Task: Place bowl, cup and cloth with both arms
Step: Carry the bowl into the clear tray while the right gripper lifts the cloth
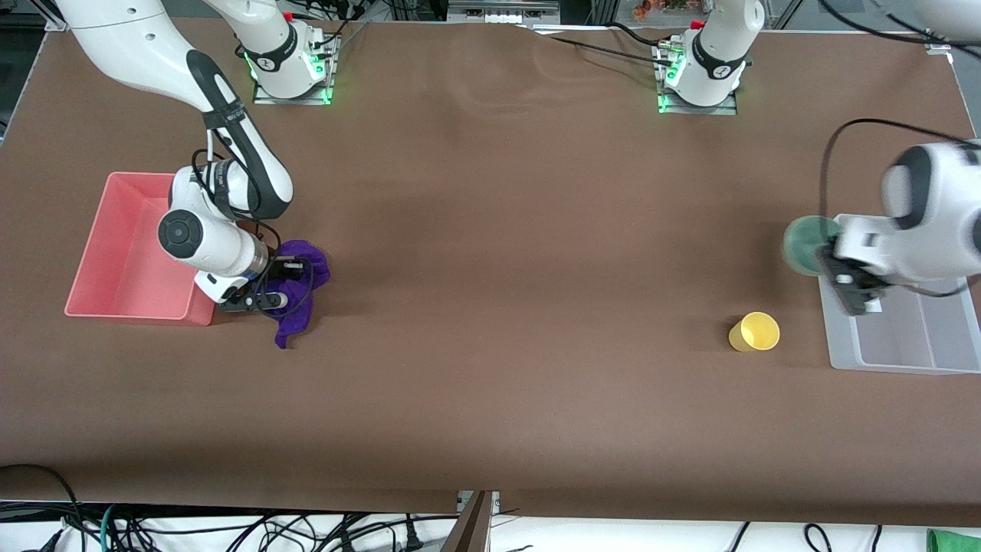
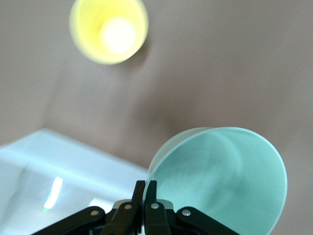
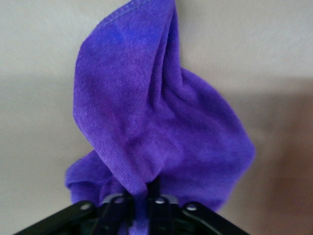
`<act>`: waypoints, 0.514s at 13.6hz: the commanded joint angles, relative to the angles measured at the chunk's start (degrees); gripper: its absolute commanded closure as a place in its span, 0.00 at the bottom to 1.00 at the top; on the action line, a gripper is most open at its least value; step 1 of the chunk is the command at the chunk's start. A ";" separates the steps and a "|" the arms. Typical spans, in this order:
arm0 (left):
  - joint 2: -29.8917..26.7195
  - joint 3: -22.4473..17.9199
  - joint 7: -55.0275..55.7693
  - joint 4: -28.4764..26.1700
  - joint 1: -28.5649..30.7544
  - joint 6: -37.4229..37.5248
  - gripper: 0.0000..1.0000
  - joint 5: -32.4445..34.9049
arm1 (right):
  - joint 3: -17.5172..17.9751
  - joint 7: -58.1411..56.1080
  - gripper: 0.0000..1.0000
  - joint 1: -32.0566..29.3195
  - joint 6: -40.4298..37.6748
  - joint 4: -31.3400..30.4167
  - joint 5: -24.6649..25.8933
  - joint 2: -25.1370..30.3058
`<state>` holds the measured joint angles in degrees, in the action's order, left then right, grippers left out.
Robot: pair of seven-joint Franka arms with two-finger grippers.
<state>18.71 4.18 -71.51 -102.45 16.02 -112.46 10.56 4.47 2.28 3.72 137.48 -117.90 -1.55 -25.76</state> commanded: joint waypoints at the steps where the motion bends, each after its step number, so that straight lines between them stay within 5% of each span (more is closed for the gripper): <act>1: 6.23 0.21 -6.87 8.56 5.93 1.55 1.00 1.22 | -0.51 -0.70 1.00 -0.64 -10.77 5.71 -0.21 3.78; 4: 17.03 0.21 -9.70 17.34 12.26 0.23 1.00 0.95 | -4.36 -4.89 1.00 -1.25 -31.15 19.24 1.19 4.75; 7: 22.06 0.21 -10.14 17.47 13.42 -6.43 0.93 1.04 | -12.35 -15.34 1.00 -1.26 -40.87 24.29 1.72 4.93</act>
<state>36.45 3.64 -81.06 -88.40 29.45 -117.33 10.57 -3.82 -7.01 2.87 100.65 -96.33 -0.44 -19.68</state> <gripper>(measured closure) 0.969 0.960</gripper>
